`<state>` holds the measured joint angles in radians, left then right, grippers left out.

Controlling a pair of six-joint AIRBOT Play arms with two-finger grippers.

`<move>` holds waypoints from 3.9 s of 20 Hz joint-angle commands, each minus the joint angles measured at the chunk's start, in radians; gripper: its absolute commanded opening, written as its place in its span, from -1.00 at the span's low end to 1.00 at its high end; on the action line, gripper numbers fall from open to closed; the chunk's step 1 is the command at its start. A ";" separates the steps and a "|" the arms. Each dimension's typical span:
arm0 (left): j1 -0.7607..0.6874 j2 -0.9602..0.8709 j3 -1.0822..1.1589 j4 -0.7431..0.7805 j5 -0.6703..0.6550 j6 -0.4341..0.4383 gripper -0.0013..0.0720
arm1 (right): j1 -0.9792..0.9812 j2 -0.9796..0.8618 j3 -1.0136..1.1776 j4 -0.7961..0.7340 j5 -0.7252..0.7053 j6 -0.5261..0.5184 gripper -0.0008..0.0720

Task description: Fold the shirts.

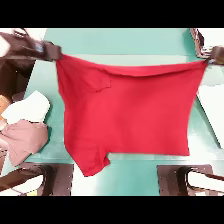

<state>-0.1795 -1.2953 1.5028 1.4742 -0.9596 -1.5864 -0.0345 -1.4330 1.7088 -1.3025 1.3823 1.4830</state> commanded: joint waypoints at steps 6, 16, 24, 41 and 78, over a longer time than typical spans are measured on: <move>0.144 -0.248 -0.031 -0.222 0.305 0.021 -0.91 | 0.010 -0.347 0.179 0.001 -0.165 -0.001 -0.94; 0.144 -0.245 -0.171 -0.250 -0.135 0.128 -0.91 | 0.010 -0.310 -0.031 0.001 0.003 -0.071 -0.94; 0.145 -0.199 -0.235 -0.249 -0.177 0.101 0.35 | 0.004 -0.194 -0.171 -0.003 -0.001 -0.068 0.24; -0.118 0.568 -1.168 -0.452 -0.018 -0.173 0.35 | -0.024 0.084 -0.171 0.002 0.044 -0.068 0.24; -0.170 0.576 -0.975 -0.394 -0.087 -0.187 -0.92 | -0.349 0.364 -1.142 0.212 -0.125 -0.176 -0.93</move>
<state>-0.3489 -0.7322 0.5175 1.0386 -0.9436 -1.7741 -0.4114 -1.1069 0.5686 -1.0630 1.2301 1.3216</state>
